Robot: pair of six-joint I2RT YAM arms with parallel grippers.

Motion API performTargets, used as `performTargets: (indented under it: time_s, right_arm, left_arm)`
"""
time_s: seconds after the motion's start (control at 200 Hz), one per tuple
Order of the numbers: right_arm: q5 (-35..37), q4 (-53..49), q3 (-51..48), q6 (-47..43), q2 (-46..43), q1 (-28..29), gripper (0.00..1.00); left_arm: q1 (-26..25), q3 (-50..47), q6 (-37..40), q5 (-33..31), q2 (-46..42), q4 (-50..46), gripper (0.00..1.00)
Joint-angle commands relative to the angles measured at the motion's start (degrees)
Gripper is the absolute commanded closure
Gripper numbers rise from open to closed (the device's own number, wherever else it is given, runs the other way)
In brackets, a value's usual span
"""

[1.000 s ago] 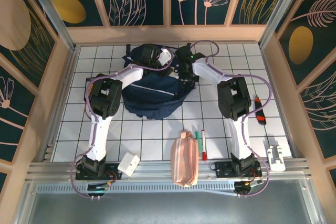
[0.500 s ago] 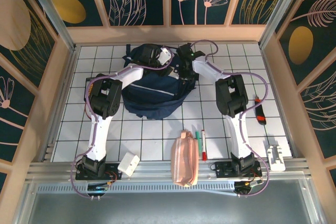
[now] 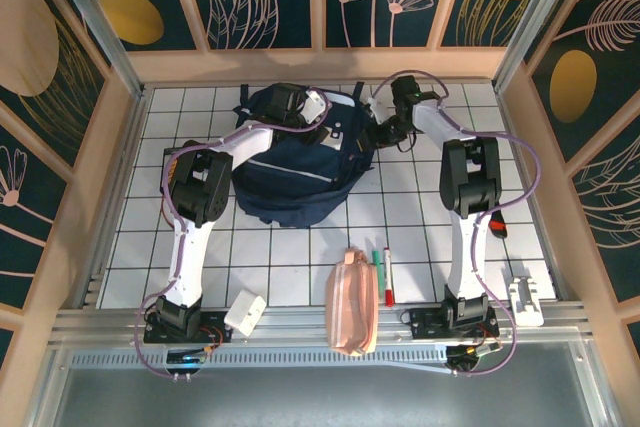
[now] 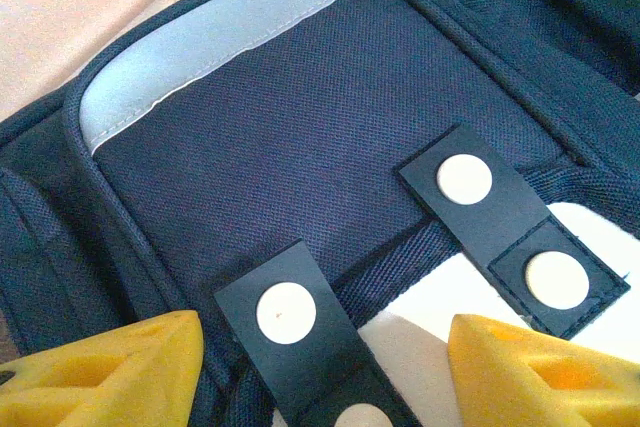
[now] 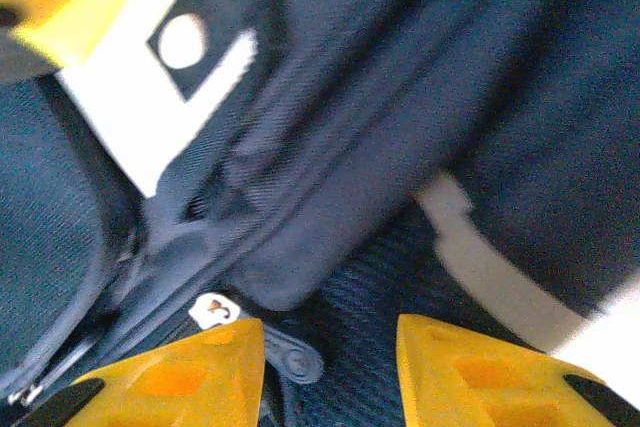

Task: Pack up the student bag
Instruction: Unzip the student bag at the top-center of the table.

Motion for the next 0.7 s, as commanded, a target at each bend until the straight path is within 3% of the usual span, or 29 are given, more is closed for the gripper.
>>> performTargets:
  time_s: [0.0, 0.11, 0.435, 0.58, 0.691]
  right_arm:
    - [-6.45, -0.59, -1.04, -19.00, -2.05, 1.28, 0.61]
    - [-8.71, -2.29, -2.08, -30.26, -1.61, 0.65, 0.60]
    - [-5.65, -10.02, -3.85, -45.86, 1.01, 0.32, 0.61]
    - [-1.54, -6.58, -5.71, -45.13, 0.99, 0.45, 0.62]
    - [-2.64, -5.45, -5.02, -44.56, 1.61, 0.39, 0.70]
  left_arm:
    - [0.78, 0.56, -0.59, -1.68, 1.79, -3.58, 0.35]
    - [0.78, 0.73, -0.64, -1.59, 1.69, -3.83, 0.34]
    - [0.78, 2.78, -2.78, -1.46, 2.90, -5.10, 0.35]
    - [0.78, 2.62, -3.48, -1.34, 3.32, -4.80, 0.35]
    - [0.78, 2.97, -4.07, -1.27, 3.71, -4.84, 0.35]
